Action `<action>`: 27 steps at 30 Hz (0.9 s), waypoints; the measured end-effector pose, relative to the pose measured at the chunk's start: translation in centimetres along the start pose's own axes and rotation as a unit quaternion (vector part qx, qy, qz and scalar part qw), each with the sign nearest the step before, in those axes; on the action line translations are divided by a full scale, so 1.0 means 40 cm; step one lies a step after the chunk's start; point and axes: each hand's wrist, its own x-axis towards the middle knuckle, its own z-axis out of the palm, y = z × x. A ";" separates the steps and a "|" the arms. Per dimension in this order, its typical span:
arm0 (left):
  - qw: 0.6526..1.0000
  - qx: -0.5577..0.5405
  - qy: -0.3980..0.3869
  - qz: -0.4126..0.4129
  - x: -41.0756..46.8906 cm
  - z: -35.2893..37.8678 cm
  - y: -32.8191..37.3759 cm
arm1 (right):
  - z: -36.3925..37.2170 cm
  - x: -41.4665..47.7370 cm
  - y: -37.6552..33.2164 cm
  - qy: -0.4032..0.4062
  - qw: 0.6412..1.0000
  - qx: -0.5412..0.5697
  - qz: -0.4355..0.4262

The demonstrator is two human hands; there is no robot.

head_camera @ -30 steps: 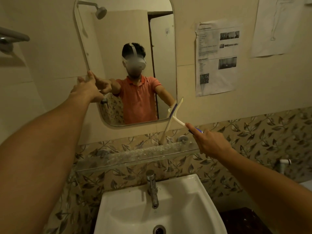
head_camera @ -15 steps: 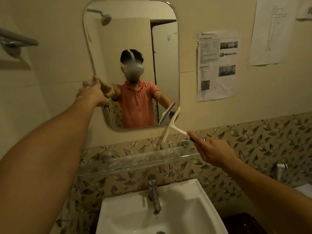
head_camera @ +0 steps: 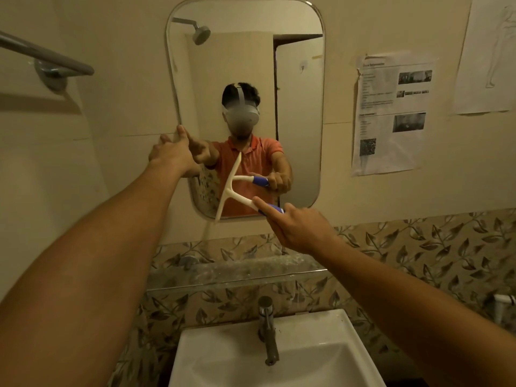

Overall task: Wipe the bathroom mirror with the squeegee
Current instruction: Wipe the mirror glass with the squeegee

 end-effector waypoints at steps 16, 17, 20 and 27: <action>1.000 0.022 -0.003 -0.018 -0.006 0.003 0.006 | 0.051 -0.003 0.094 -0.045 0.998 0.007 0.034; 1.000 0.023 -0.004 -0.019 -0.005 0.002 0.006 | 0.053 -0.014 0.107 -0.049 0.998 0.003 0.036; 0.999 0.021 -0.002 -0.025 -0.007 0.006 0.010 | 0.060 -0.045 0.145 -0.069 0.997 -0.001 0.039; 0.999 0.017 0.001 -0.028 -0.006 0.004 0.017 | 0.086 -0.109 0.185 -0.080 0.994 -0.013 0.068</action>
